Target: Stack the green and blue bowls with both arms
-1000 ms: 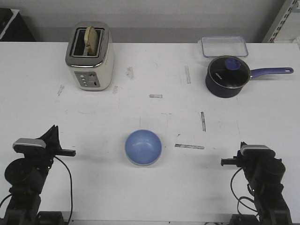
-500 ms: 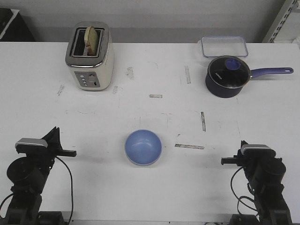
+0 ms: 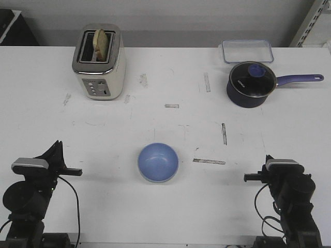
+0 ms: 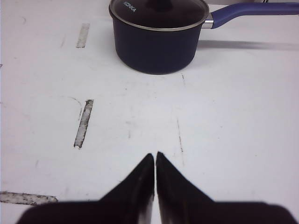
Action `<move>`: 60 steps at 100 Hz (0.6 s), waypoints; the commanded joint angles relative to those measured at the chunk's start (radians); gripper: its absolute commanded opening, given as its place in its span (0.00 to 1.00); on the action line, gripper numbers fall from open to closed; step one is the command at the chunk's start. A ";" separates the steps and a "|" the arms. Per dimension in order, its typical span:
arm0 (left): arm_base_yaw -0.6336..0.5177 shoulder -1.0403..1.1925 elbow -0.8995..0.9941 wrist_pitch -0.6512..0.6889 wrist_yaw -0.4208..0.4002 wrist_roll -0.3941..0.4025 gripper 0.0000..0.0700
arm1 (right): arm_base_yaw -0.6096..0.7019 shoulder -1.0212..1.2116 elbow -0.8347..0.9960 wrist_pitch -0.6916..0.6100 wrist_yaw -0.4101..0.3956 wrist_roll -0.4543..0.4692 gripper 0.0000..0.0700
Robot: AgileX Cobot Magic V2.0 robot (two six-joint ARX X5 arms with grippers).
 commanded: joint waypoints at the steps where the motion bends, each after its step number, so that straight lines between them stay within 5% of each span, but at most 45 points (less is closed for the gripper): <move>1: 0.001 -0.022 -0.002 0.014 -0.003 0.002 0.00 | 0.000 0.001 0.002 0.012 0.000 -0.001 0.00; 60: 0.035 -0.399 -0.514 0.217 0.002 -0.008 0.00 | 0.000 0.001 0.002 0.013 0.000 -0.001 0.00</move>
